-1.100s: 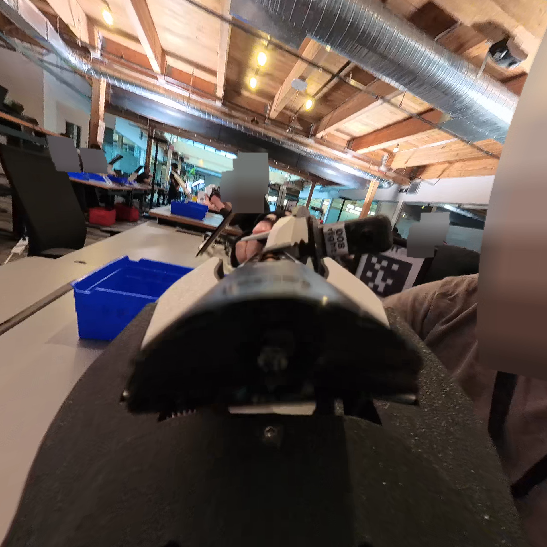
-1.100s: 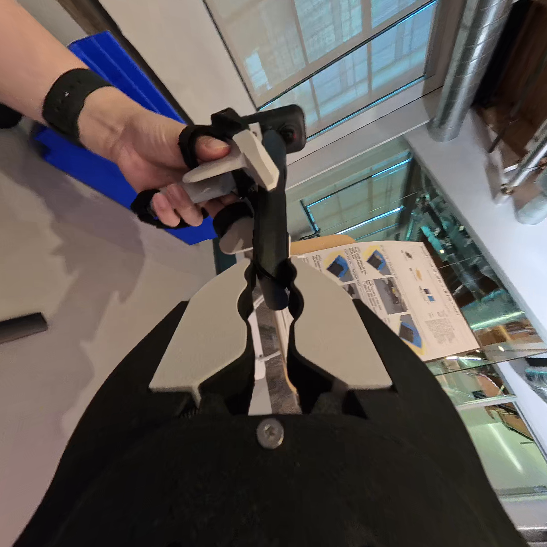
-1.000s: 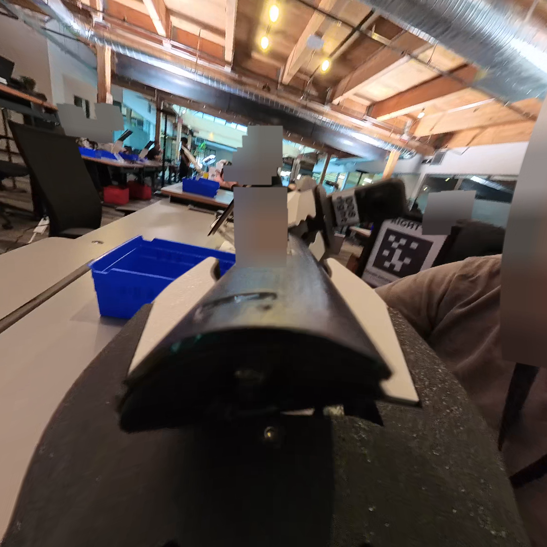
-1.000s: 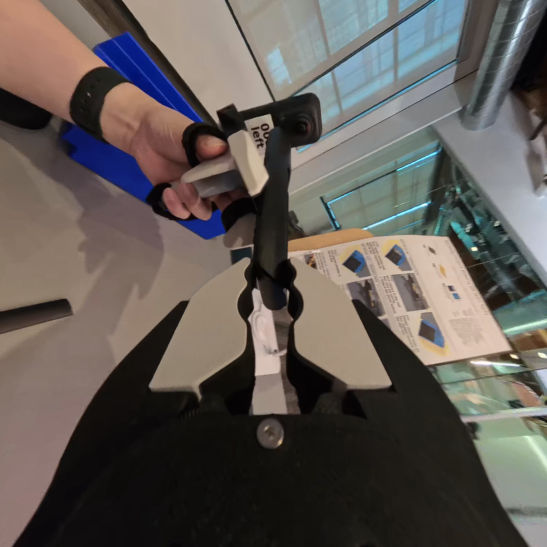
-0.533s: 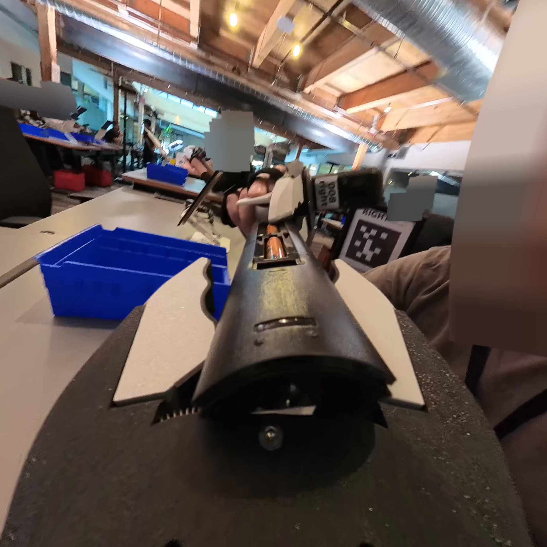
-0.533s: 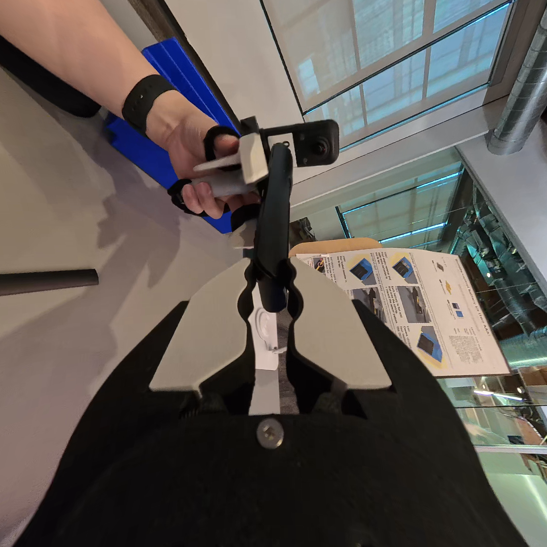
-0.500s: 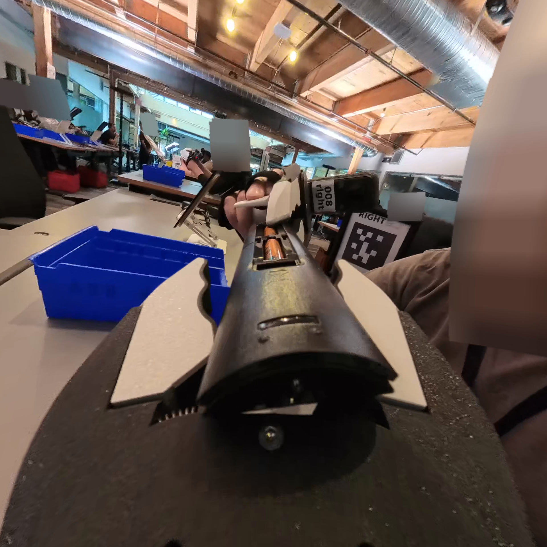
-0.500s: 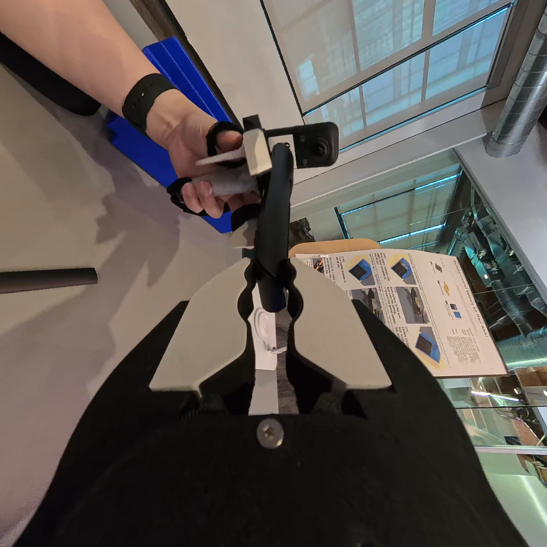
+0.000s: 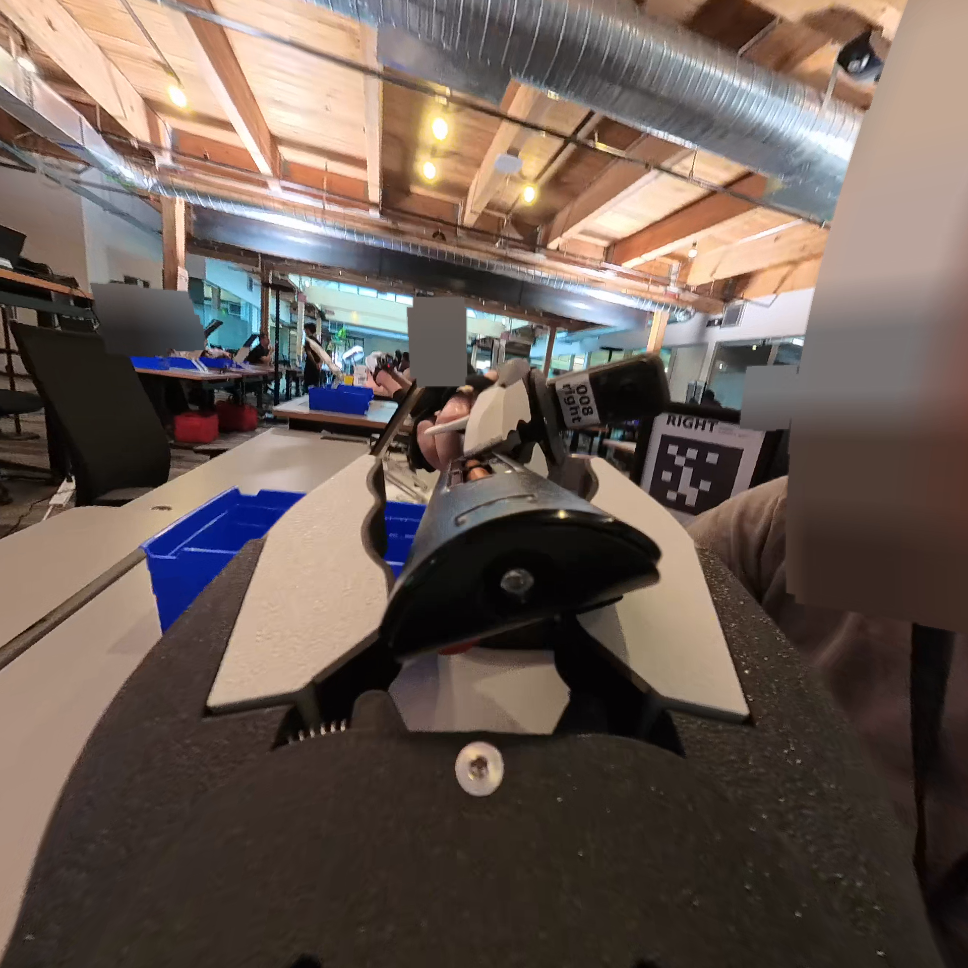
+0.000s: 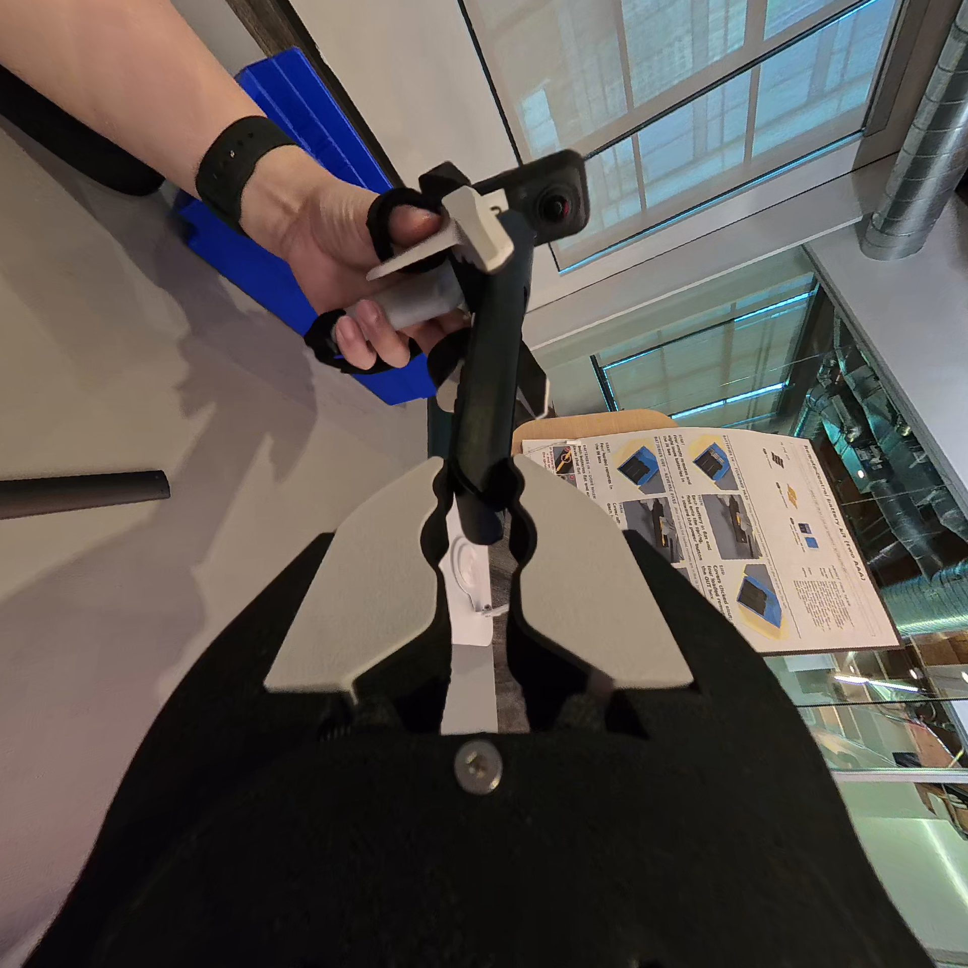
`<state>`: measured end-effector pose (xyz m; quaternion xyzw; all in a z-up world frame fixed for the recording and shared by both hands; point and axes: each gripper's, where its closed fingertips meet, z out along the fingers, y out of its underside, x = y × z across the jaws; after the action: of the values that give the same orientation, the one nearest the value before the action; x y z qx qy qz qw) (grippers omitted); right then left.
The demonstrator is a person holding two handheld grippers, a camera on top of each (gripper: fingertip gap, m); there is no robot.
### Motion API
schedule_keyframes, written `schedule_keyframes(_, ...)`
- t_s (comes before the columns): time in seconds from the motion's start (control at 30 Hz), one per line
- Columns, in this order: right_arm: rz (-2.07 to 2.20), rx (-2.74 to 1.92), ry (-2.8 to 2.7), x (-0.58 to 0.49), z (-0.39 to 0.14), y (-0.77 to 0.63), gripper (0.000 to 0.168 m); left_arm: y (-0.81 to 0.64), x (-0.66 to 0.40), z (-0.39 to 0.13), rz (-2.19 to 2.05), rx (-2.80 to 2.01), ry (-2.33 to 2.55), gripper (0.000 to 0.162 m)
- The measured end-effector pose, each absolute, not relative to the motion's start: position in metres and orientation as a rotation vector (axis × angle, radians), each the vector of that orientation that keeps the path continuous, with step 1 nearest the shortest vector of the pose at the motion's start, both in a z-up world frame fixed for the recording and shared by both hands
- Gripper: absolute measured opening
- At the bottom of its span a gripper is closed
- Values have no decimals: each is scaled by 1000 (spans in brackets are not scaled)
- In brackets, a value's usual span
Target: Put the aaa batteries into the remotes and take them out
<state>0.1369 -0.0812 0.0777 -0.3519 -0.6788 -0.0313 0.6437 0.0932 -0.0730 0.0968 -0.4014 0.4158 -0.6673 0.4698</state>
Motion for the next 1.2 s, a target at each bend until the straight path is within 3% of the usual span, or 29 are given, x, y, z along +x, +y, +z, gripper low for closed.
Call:
schedule_keyframes(0.3,-86,-816,-1551,140,77,-81,20,-76,95,90,-1647,-1051,1092,69)
schedule_keyframes(0.53,-210,-797,-1547,141,79,-79,20,-68,103,88,-1598,-1106,1027,86)
schedule_keyframes(0.77,-229,-803,-1552,144,77,-77,20,-72,106,86,-1662,-1060,1007,64)
schedule_keyframes(1.2,-158,-822,-1499,152,83,-73,22,-74,112,85,-1834,-967,848,59)
